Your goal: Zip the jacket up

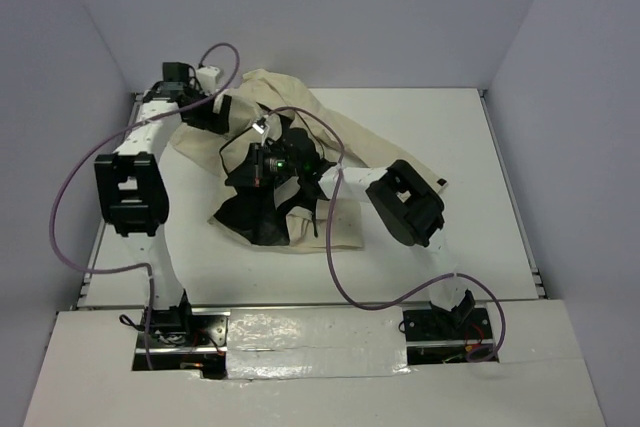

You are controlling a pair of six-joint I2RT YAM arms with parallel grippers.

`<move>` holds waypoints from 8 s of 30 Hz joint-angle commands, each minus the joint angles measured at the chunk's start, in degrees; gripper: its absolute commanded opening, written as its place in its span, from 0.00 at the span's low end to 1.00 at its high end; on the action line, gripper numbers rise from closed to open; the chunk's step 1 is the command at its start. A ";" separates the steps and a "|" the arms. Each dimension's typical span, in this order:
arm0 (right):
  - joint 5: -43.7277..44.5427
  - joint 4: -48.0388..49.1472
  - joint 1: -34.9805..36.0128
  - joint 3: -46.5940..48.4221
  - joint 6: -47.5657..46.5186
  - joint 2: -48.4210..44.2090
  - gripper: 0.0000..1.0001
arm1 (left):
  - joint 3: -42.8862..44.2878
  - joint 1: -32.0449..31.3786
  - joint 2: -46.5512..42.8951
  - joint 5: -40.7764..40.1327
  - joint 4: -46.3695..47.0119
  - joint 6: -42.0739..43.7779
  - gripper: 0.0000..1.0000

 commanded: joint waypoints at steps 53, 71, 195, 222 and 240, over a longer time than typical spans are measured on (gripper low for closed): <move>-0.61 8.31 1.27 -9.98 9.13 -10.11 0.34 | -57.78 8.79 -52.87 39.11 10.82 -16.99 0.00; 17.49 -36.13 -11.65 -32.40 -5.08 -34.22 0.43 | -52.67 -6.14 -54.45 20.21 0.34 -7.04 0.00; -5.88 27.14 -6.65 -42.32 -4.20 -36.85 0.00 | -55.31 -11.60 -59.55 46.05 14.93 -24.88 0.00; -3.96 25.22 -6.74 -43.12 -6.82 -37.90 0.00 | -58.74 -9.93 -59.99 44.82 22.32 -33.06 0.00; 0.44 20.21 -5.51 -43.29 -12.55 -40.10 0.00 | -56.98 -10.28 -59.02 45.34 21.79 -33.59 0.00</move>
